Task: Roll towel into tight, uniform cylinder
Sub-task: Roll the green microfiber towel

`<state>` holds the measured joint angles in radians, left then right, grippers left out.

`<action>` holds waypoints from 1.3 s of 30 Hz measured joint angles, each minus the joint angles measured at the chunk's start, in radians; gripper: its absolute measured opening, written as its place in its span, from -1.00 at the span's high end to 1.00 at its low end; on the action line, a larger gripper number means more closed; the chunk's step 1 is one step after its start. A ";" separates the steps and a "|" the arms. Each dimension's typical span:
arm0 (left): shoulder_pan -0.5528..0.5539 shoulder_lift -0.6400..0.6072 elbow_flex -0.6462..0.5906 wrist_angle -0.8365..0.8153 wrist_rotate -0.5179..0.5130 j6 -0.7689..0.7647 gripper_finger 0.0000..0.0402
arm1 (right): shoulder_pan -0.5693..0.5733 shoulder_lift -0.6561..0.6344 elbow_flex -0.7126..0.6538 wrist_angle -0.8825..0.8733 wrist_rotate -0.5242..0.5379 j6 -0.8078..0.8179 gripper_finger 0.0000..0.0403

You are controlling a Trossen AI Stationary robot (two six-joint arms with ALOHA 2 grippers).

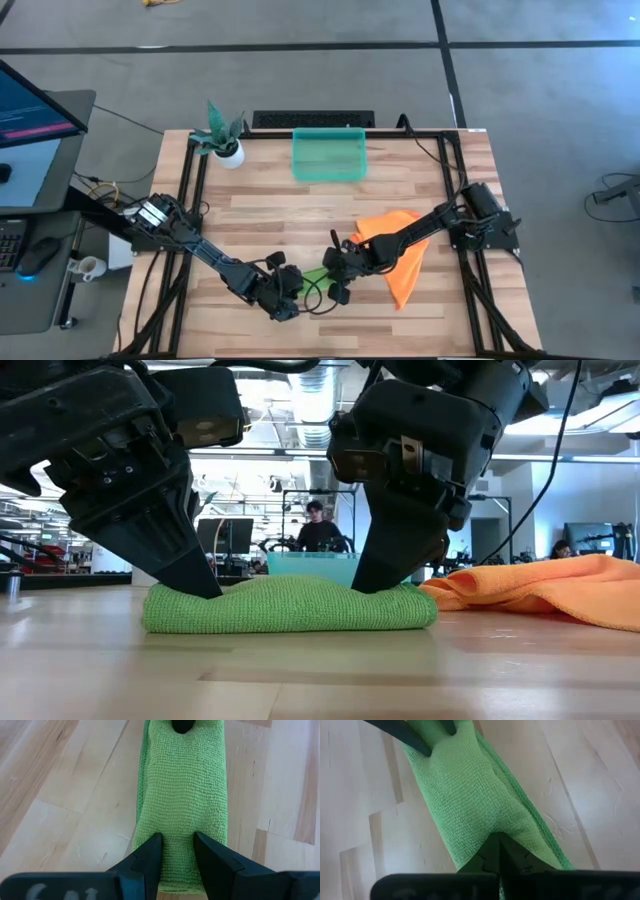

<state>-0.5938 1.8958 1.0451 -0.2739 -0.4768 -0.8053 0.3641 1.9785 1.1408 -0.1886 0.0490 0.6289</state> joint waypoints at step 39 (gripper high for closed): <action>-0.058 -0.158 0.077 -0.376 0.110 0.085 0.29 | 0.000 0.005 -0.003 0.026 0.000 0.054 0.87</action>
<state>-0.6513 1.7383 1.1218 -0.6495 -0.3663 -0.7202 0.3641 1.9831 1.1378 -0.1631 0.0494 0.6830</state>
